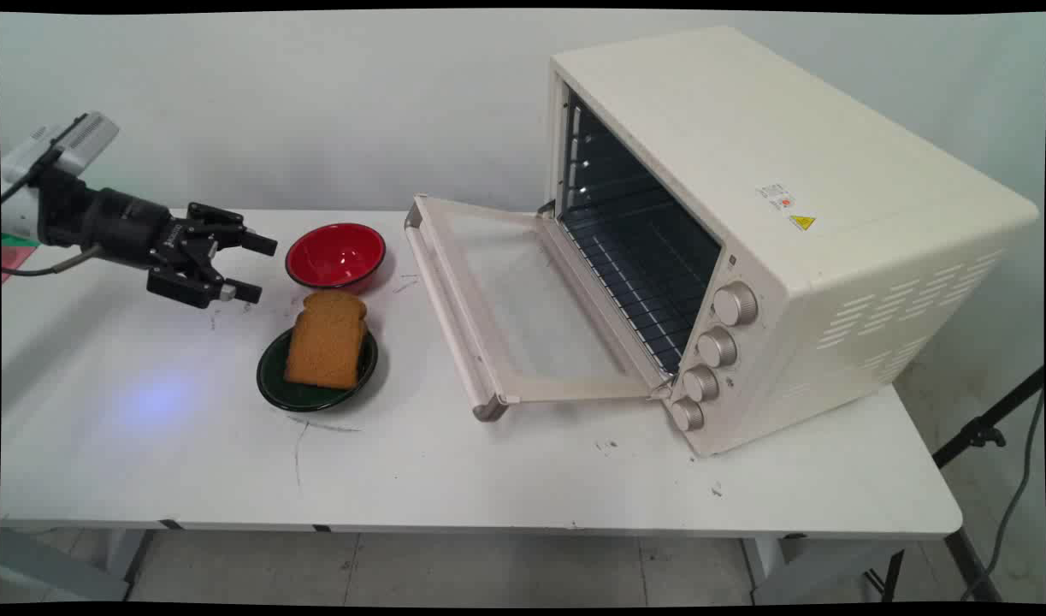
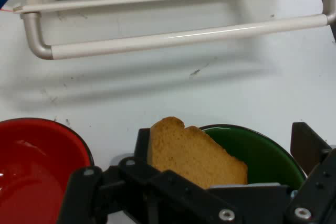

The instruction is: Close the oven

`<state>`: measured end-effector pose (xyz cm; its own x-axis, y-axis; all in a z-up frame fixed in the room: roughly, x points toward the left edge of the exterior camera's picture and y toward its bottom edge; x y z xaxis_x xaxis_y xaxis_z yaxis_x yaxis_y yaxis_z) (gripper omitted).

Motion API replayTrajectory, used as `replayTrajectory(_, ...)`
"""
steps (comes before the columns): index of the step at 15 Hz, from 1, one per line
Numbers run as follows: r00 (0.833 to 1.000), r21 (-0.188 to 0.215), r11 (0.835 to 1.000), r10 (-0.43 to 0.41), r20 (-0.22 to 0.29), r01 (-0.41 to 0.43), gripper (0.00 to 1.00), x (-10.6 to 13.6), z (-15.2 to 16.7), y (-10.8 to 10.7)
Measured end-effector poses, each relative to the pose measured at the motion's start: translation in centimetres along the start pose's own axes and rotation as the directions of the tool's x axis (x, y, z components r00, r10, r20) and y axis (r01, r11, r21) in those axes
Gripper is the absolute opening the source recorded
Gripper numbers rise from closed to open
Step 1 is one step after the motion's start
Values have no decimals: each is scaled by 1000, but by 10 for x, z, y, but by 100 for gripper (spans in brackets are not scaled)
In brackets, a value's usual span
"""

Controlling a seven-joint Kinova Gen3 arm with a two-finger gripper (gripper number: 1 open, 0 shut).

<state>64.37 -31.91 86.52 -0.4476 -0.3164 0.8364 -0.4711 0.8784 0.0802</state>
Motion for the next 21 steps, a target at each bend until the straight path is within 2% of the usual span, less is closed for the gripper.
replayTrajectory(3, 1000, 9, 1000, -15, 9, 15, 100, 6, 3, -1)
replayTrajectory(8, 998, 39, 998, -46, 35, 45, 100, 27, 25, -5)
replayTrajectory(16, 990, 87, 992, -96, 106, 87, 100, 54, 103, -8)
replayTrajectory(17, 988, 93, 991, -102, 114, 92, 0, 55, 112, -8)
replayTrajectory(21, 982, 116, 988, -122, 147, 105, 0, 58, 148, -11)
